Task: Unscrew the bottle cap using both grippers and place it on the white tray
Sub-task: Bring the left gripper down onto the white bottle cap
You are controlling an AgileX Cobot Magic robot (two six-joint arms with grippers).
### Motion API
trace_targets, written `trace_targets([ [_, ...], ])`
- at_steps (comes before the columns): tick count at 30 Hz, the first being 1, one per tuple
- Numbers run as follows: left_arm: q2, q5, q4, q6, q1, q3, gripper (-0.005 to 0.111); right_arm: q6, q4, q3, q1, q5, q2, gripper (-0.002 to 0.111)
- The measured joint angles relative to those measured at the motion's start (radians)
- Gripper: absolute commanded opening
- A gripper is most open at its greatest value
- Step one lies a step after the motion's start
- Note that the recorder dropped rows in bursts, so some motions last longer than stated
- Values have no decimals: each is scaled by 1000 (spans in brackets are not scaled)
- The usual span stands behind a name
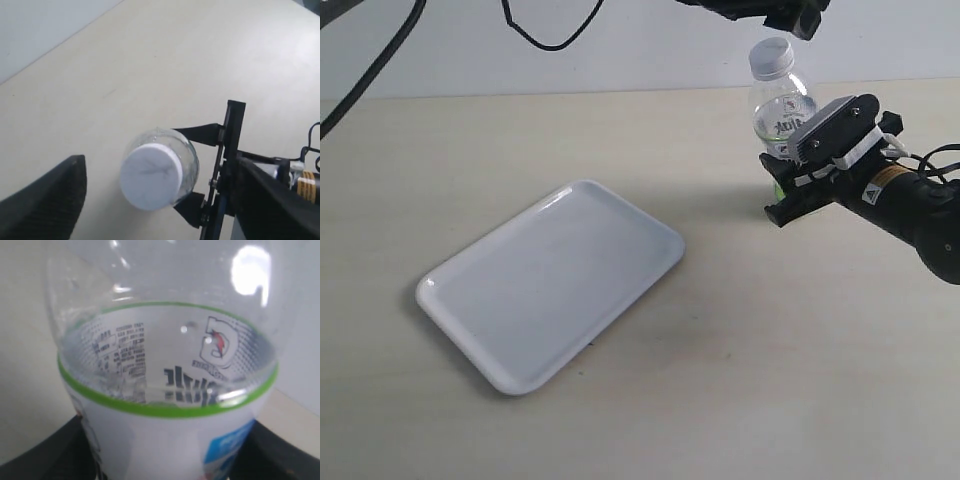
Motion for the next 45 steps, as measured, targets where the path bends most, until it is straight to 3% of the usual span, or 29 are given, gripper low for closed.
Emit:
trace_targets([
  [17, 64, -19, -6, -4, 0, -6, 76, -20, -6, 0, 0, 0, 0, 0],
  [28, 64, 96, -6, 44, 7, -6, 76, -37, -14, 0, 0, 0, 0, 0],
  [45, 34, 143, -6, 48, 33, -6, 75, -64, -47, 0, 0, 0, 0, 0],
])
